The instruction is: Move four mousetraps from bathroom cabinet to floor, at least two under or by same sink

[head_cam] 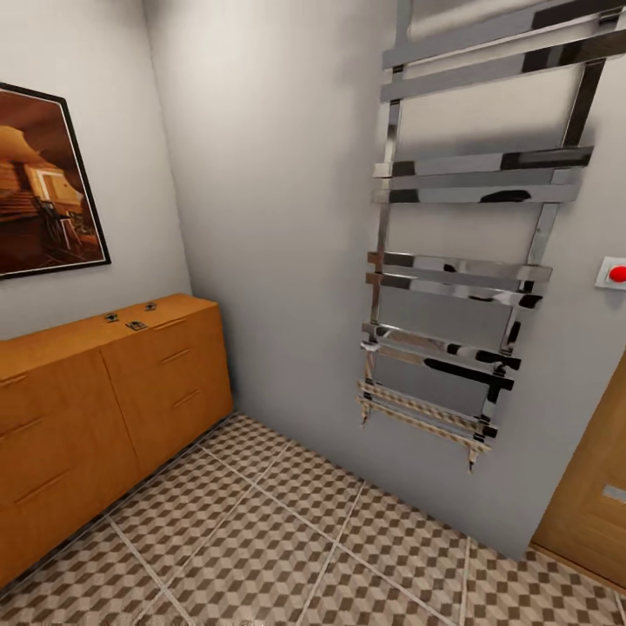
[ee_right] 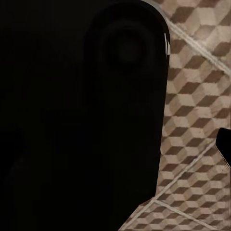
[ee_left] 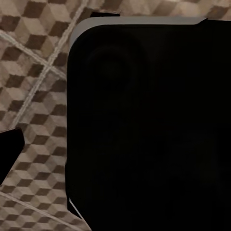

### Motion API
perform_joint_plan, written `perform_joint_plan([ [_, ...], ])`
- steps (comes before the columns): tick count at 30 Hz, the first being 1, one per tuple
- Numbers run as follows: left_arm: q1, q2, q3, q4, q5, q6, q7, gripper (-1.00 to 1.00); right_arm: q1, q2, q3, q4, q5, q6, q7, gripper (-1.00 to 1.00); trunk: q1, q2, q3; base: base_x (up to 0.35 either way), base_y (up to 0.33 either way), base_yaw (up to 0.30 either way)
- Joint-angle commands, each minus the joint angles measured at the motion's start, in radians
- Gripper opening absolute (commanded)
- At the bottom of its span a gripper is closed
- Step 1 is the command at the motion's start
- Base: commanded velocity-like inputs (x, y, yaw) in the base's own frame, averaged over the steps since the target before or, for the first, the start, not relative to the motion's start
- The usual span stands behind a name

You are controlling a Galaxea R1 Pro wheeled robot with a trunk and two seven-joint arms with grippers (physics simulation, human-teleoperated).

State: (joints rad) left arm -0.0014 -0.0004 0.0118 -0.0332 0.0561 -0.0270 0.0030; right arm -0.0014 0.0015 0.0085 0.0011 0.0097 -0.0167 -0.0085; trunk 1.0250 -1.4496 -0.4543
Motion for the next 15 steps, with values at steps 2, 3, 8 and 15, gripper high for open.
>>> perform_joint_plan([
  [2,0.000,0.001,0.001,0.000,0.006,-0.002,0.001,1.00,0.000,0.000,0.001,0.000,0.001,-0.002,-0.001,1.00,0.000,0.000,-0.001,0.000,0.000,0.274],
  [3,0.000,0.001,0.001,0.000,0.006,-0.002,0.001,1.00,0.000,0.000,0.001,0.000,0.001,-0.002,-0.001,1.00,0.000,0.000,-0.001,0.000,0.000,0.274],
  [8,0.000,0.002,0.000,0.000,0.009,-0.002,0.002,1.00,0.000,0.000,0.001,0.000,0.001,-0.002,-0.001,1.00,0.000,0.000,-0.001,0.000,0.000,0.274],
  [15,0.000,0.002,0.000,0.000,0.033,-0.002,0.003,1.00,0.000,0.000,0.001,0.000,0.001,-0.002,-0.001,1.00,0.000,0.000,-0.001,0.000,0.000,0.274],
])
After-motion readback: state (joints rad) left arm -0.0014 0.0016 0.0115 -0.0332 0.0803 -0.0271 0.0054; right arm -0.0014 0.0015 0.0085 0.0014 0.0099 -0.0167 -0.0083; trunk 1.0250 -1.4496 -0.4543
